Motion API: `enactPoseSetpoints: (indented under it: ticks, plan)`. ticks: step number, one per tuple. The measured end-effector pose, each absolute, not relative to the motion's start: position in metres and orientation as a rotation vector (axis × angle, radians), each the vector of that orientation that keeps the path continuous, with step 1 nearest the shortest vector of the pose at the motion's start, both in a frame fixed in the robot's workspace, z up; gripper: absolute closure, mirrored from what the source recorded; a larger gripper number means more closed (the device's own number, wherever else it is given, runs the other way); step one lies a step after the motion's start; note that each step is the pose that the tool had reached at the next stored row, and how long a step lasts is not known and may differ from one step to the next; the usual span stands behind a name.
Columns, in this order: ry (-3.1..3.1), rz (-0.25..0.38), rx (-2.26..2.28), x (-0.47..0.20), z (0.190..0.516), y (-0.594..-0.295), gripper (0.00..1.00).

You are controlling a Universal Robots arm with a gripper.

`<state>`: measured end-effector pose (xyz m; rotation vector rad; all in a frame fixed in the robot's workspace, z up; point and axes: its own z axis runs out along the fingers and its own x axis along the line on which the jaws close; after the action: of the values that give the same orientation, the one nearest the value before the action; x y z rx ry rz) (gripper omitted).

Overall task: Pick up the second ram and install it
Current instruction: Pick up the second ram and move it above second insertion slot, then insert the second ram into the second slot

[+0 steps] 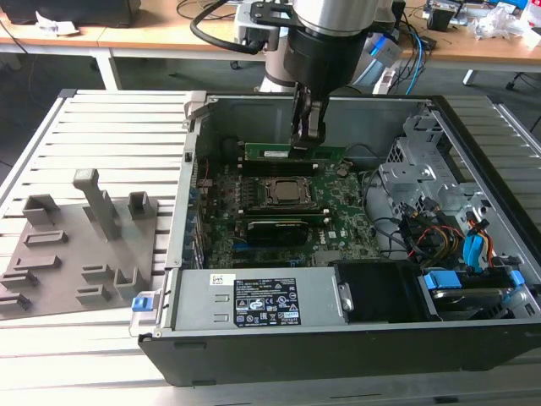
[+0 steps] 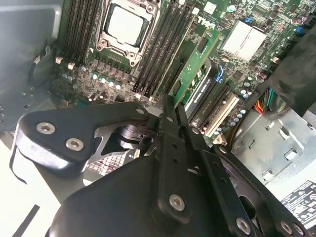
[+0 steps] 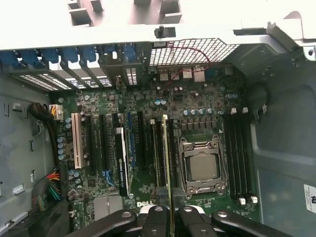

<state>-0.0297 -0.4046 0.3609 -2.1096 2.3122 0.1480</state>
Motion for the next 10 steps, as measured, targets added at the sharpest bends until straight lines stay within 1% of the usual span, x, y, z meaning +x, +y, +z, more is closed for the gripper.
enactPoseSetpoints:
  ticks: [10]
  plan:
    - [2.312, 0.148, -2.11, -0.0297, 0.3561, -0.4047, 0.86]
